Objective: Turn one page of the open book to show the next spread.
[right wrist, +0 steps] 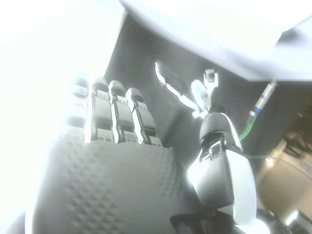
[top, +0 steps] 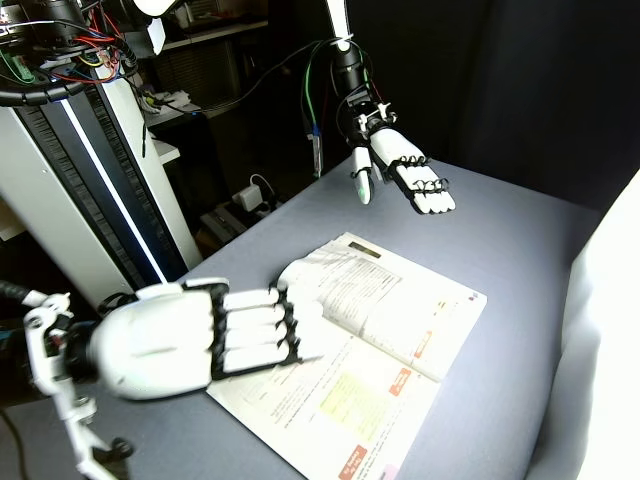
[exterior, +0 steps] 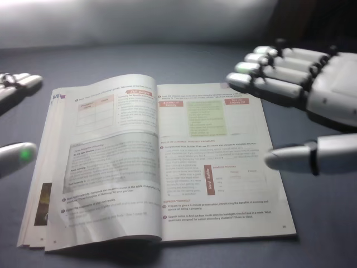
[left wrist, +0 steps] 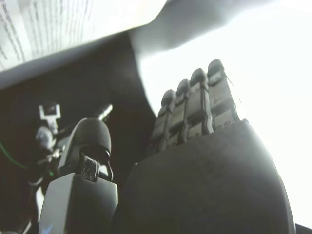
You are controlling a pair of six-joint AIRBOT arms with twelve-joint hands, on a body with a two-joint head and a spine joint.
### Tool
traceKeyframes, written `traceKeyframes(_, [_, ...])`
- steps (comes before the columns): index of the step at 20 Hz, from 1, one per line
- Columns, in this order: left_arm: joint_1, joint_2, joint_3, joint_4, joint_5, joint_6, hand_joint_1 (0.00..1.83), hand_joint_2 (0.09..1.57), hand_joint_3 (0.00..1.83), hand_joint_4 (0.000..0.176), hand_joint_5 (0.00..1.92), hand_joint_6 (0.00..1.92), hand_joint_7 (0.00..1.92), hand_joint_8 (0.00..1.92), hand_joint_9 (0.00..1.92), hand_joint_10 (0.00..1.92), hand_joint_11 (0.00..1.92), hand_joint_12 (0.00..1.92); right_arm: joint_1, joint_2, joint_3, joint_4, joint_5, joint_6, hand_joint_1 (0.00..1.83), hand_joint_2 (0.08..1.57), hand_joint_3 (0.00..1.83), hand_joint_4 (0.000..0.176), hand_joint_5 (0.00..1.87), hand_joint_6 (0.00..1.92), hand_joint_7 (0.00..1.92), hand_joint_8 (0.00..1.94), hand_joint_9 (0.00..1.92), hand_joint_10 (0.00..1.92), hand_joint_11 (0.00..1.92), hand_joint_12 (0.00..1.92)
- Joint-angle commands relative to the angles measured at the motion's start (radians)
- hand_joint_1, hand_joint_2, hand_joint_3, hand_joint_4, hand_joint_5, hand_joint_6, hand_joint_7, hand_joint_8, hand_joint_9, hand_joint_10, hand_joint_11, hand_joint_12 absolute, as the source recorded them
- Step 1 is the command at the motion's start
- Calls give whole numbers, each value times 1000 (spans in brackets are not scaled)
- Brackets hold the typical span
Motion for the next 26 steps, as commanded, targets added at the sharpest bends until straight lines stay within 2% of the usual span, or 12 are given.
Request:
traceKeyframes(1, [-30, -14, 12, 7, -75, -17, 125, 1339, 0, 23, 0, 0, 0, 0, 0, 0, 0, 0, -3, 15, -3, 60, 100, -17, 0, 1141, 0, 0, 0, 0, 0, 0, 0, 0, 0, 0])
traceKeyframes(2, [-58, -33, 28, 34, -51, -28, 122, 1333, 0, 1, 0, 0, 0, 0, 0, 0, 0, 0, -33, 25, -11, 117, 100, -53, 0, 1175, 14, 0, 0, 0, 0, 0, 0, 0, 0, 0])
traceKeyframes(3, [-66, -40, 34, 42, -47, -32, 83, 1318, 0, 20, 0, 0, 0, 0, 0, 0, 0, 0, -47, 28, -14, 141, 100, -68, 0, 1181, 17, 0, 0, 0, 0, 0, 0, 0, 0, 0])
traceKeyframes(5, [-81, -56, 44, 55, -44, -43, 77, 1314, 0, 15, 0, 0, 0, 0, 0, 0, 0, 0, -72, 33, -20, 180, 100, -86, 0, 1192, 21, 0, 0, 0, 0, 0, 0, 0, 0, 0])
traceKeyframes(7, [-90, -66, 47, 57, -42, -45, 43, 1282, 0, 37, 0, 0, 0, 0, 0, 0, 0, 0, -87, 39, -28, 206, 102, -100, 0, 1196, 21, 0, 0, 0, 0, 0, 0, 0, 0, 0])
traceKeyframes(9, [-93, -74, 51, 54, -50, -51, 53, 1264, 0, 0, 0, 0, 0, 0, 0, 0, 0, 0, -105, 40, -37, 236, 116, -113, 0, 1190, 17, 0, 0, 0, 0, 0, 0, 0, 0, 0])
traceKeyframes(15, [-123, -105, 63, 62, -56, -54, 201, 1262, 0, 0, 27, 9, 0, 0, 0, 0, 0, 0, -211, 75, -79, 333, 269, -121, 0, 1209, 22, 0, 0, 0, 0, 0, 0, 0, 0, 0])
traceKeyframes(21, [-147, -121, 76, 83, -42, -68, 172, 1252, 0, 0, 61, 14, 0, 0, 0, 0, 0, 0, -233, 80, -88, 361, 311, -136, 26, 1205, 16, 0, 0, 0, 0, 0, 0, 0, 7, 4])
traceKeyframes(23, [-148, -119, 76, 84, -47, -72, 147, 1245, 0, 18, 45, 5, 0, 0, 0, 0, 0, 0, -241, 77, -93, 371, 347, -136, 38, 1219, 21, 0, 0, 0, 0, 0, 0, 0, 36, 18])
traceKeyframes(24, [-148, -120, 77, 84, -46, -72, 124, 1236, 0, 0, 71, 13, 0, 0, 0, 0, 0, 0, -247, 77, -93, 373, 353, -136, 55, 1238, 0, 0, 0, 0, 0, 0, 0, 0, 6, 507])
traceKeyframes(25, [-148, -120, 77, 84, -46, -72, 117, 1248, 0, 7, 54, 5, 0, 0, 0, 0, 0, 0, -251, 77, -93, 375, 358, -136, 70, 1246, 0, 0, 0, 0, 0, 0, 0, 0, 0, 774])
traceKeyframes(26, [-148, -118, 77, 84, -45, -72, 117, 1248, 0, 7, 54, 5, 0, 0, 0, 0, 0, 0, -251, 76, -93, 376, 359, -136, 70, 1246, 0, 0, 0, 0, 0, 0, 0, 0, 0, 774])
